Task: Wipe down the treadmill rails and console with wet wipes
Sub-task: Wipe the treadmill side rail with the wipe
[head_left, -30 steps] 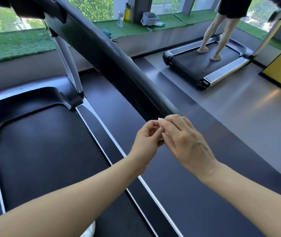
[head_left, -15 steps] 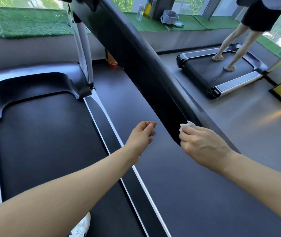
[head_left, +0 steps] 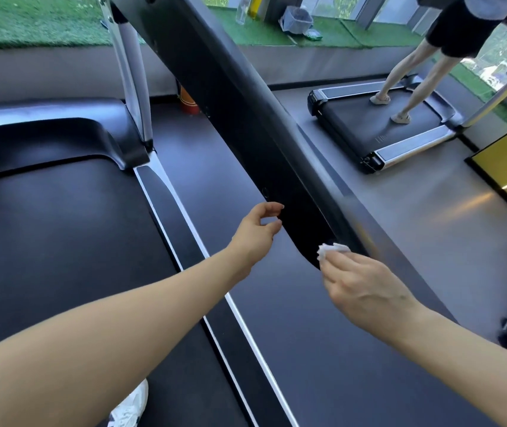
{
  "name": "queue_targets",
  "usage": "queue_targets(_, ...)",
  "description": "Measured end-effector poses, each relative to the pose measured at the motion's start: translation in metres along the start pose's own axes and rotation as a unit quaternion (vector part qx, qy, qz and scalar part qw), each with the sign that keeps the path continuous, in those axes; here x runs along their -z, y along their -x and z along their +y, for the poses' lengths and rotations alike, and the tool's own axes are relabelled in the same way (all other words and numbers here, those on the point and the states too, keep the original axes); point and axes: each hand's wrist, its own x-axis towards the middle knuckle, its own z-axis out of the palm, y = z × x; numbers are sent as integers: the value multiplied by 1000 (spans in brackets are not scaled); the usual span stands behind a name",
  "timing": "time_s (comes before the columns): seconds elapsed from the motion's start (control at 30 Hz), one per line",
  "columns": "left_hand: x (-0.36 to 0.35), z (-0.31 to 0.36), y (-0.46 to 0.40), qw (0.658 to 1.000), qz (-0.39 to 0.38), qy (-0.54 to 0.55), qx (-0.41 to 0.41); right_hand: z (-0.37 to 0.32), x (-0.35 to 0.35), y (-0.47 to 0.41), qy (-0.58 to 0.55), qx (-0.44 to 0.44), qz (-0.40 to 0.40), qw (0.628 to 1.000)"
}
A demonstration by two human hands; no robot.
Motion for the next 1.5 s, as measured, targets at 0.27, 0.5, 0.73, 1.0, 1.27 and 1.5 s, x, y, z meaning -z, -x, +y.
queue_targets(0.27, 13, -1, -16, 1000, 17, -19, 6, 25, -30, -112, 18, -26, -13, 999)
queue_targets(0.5, 23, -8, -29, 1000, 29, -1, 3, 0, -19, -57, -20, 0, -75, 997)
queue_targets(0.73, 30, 0, -41, 999, 44, 21, 22, 6, -21, -88, -24, -40, -116, 992)
queue_targets(1.0, 41, -6, -40, 995, 69, 49, 50, 18, -38, -154, 11, -40, -268, 963)
queue_targets(1.27, 2, 4, -8, 995, 75, 35, 49, -8, -17, -54, -77, -47, -187, 978)
queue_targets(1.5, -29, 0, 21, 995, 73, 36, 50, -13, 6, 8, -10, -60, -63, 996)
